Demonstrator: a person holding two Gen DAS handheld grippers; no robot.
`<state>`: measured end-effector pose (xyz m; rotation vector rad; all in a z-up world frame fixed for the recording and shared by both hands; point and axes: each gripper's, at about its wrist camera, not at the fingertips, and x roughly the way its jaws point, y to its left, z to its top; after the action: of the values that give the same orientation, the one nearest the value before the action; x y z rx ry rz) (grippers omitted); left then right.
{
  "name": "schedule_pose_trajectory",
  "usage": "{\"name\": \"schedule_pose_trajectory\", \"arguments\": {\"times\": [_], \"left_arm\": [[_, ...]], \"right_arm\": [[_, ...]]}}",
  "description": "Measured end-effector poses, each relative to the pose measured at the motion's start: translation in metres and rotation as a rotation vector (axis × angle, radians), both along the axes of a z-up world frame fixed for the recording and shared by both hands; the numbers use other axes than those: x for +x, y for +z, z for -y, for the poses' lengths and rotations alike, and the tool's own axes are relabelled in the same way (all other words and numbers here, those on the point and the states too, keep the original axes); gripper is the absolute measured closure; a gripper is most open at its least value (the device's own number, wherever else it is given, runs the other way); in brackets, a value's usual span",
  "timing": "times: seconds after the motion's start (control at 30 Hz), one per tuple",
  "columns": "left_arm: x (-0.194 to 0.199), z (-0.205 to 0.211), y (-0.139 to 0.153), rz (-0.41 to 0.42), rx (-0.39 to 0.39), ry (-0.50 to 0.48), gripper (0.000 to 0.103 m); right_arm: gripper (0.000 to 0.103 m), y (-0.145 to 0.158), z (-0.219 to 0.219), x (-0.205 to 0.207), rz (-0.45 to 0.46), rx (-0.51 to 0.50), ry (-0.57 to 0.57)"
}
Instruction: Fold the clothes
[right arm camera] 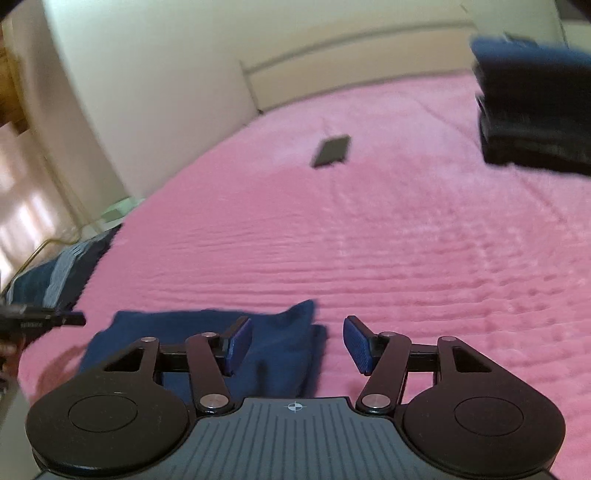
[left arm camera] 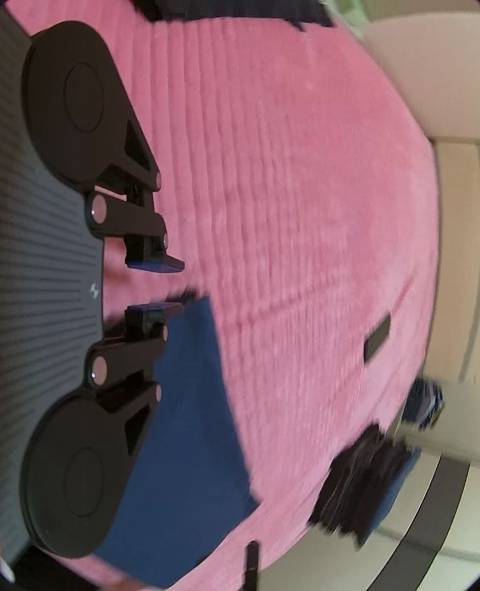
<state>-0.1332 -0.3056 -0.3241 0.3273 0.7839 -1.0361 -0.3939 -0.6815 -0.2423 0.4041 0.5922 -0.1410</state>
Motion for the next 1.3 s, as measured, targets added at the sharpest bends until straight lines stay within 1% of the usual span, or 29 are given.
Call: {"name": "schedule_pose_trajectory", "arguments": {"times": [0.1, 0.13, 0.17, 0.23, 0.27, 0.3, 0.33, 0.37, 0.4, 0.43, 0.53, 0.6, 0.63, 0.7, 0.77, 0.8, 0.83, 0.9, 0.97, 1.03, 1.13, 1.2, 1.27, 1.3], "left_arm": [[-0.042, -0.008, 0.015, 0.050, -0.016, -0.077, 0.091], [-0.056, -0.010, 0.018, 0.058, -0.022, -0.103, 0.091], [-0.071, -0.009, 0.014, 0.048, -0.026, -0.131, 0.091], [-0.097, -0.004, -0.002, 0.029, 0.001, -0.184, 0.091], [-0.108, 0.000, -0.014, 0.036, 0.037, -0.209, 0.091], [-0.118, 0.003, -0.025, 0.068, 0.071, -0.232, 0.091], [-0.128, 0.005, -0.032, 0.121, 0.089, -0.254, 0.092], [-0.135, 0.005, -0.033, 0.165, 0.093, -0.266, 0.093], [-0.138, 0.006, -0.029, 0.180, 0.111, -0.273, 0.093], [-0.137, 0.006, -0.022, 0.176, 0.117, -0.269, 0.093], [-0.133, 0.004, 0.000, 0.164, 0.074, -0.244, 0.092], [-0.134, 0.009, 0.007, 0.153, 0.058, -0.246, 0.092], [-0.137, 0.013, 0.005, 0.142, 0.064, -0.256, 0.092], [-0.141, 0.021, -0.001, 0.126, 0.082, -0.279, 0.092], [-0.147, 0.028, -0.014, 0.154, 0.115, -0.305, 0.093], [-0.150, 0.031, -0.019, 0.171, 0.125, -0.314, 0.094], [-0.151, 0.032, -0.023, 0.178, 0.130, -0.317, 0.094], [-0.144, 0.029, -0.023, 0.129, 0.110, -0.288, 0.094], [-0.137, 0.026, -0.023, 0.096, 0.098, -0.269, 0.093], [-0.132, 0.024, -0.021, 0.072, 0.088, -0.252, 0.090], [-0.128, 0.021, -0.012, 0.060, 0.062, -0.226, 0.090], [-0.123, 0.026, -0.008, 0.059, 0.030, -0.206, 0.090], [-0.117, 0.030, -0.012, 0.040, 0.026, -0.183, 0.090], [-0.117, 0.029, -0.012, 0.039, 0.024, -0.174, 0.089]], "right_arm": [[0.045, 0.013, -0.046, -0.034, 0.064, -0.038, 0.087], [0.045, 0.014, -0.062, -0.044, 0.084, -0.042, 0.116], [0.045, 0.010, -0.077, -0.051, 0.088, -0.039, 0.140], [0.045, -0.007, -0.099, -0.055, 0.043, -0.048, 0.179], [0.045, -0.020, -0.107, -0.054, 0.003, -0.078, 0.186], [0.045, -0.034, -0.111, -0.052, -0.031, -0.110, 0.188], [0.045, -0.044, -0.111, -0.051, -0.046, -0.116, 0.186], [0.045, -0.046, -0.110, -0.051, -0.039, -0.099, 0.180], [0.045, -0.041, -0.108, -0.051, -0.036, -0.080, 0.171], [0.045, -0.035, -0.107, -0.051, -0.026, -0.065, 0.162], [0.045, -0.017, -0.101, -0.050, 0.035, -0.069, 0.144], [0.045, -0.018, -0.091, -0.041, 0.029, -0.065, 0.131], [0.045, -0.021, -0.084, -0.034, 0.023, -0.050, 0.124], [0.045, -0.027, -0.068, -0.016, 0.008, 0.012, 0.114], [0.045, -0.028, -0.049, 0.002, -0.013, 0.088, 0.116], [0.045, -0.031, -0.043, 0.016, -0.038, 0.099, 0.120], [0.045, -0.035, -0.037, 0.028, -0.062, 0.085, 0.121], [0.045, -0.043, -0.025, 0.049, -0.106, 0.055, 0.128], [0.045, -0.051, -0.017, 0.063, -0.121, 0.053, 0.140], [0.045, -0.055, -0.011, 0.064, -0.121, 0.049, 0.156], [0.045, -0.053, -0.001, 0.061, -0.107, 0.064, 0.155], [0.045, -0.051, 0.004, 0.058, -0.091, 0.087, 0.115], [0.045, -0.049, 0.004, 0.052, -0.082, 0.120, 0.075], [0.045, -0.048, 0.001, 0.048, -0.083, 0.119, 0.065]]}}
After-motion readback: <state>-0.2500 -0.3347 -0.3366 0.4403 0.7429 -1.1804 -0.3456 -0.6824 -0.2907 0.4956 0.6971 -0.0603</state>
